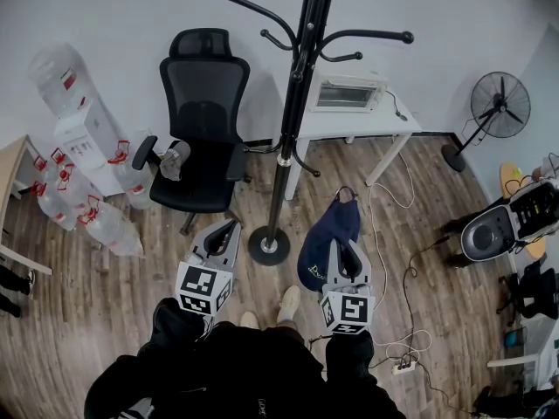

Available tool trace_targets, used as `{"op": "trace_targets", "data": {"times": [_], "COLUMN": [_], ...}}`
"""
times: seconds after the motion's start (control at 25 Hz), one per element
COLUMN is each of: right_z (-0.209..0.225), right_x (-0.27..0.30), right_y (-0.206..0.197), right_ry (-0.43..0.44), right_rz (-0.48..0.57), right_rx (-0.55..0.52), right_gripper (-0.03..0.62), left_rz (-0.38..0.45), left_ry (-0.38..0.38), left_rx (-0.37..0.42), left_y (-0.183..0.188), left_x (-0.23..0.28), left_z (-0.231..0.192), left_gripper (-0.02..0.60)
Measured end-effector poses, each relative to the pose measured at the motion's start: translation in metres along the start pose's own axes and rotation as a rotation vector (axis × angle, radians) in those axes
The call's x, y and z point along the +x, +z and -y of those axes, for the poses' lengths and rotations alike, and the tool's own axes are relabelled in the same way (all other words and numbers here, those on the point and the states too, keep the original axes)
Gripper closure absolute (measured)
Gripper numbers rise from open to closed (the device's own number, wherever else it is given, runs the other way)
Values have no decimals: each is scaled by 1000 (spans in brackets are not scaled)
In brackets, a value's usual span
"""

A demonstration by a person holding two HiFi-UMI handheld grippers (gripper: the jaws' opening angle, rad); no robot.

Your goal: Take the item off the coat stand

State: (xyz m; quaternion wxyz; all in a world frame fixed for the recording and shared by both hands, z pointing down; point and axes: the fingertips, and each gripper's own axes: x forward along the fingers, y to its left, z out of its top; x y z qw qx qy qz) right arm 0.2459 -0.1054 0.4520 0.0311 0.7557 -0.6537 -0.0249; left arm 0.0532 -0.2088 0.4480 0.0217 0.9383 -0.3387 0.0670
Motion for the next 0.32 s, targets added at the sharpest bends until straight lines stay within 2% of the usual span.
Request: {"op": "trace_targets", "data": {"times": [0.32], "right_z": [4], "right_x": [-3], "right_y": [2], "right_ry": [1], "right_rz": [2], "right_rx": [0], "right_gripper": [519], "left_rz": [-2], "left_ry": [-2], "left_rx": [4], "left_y": [0], "left_x": [2], "left_z": [6], "left_gripper": [557]}}
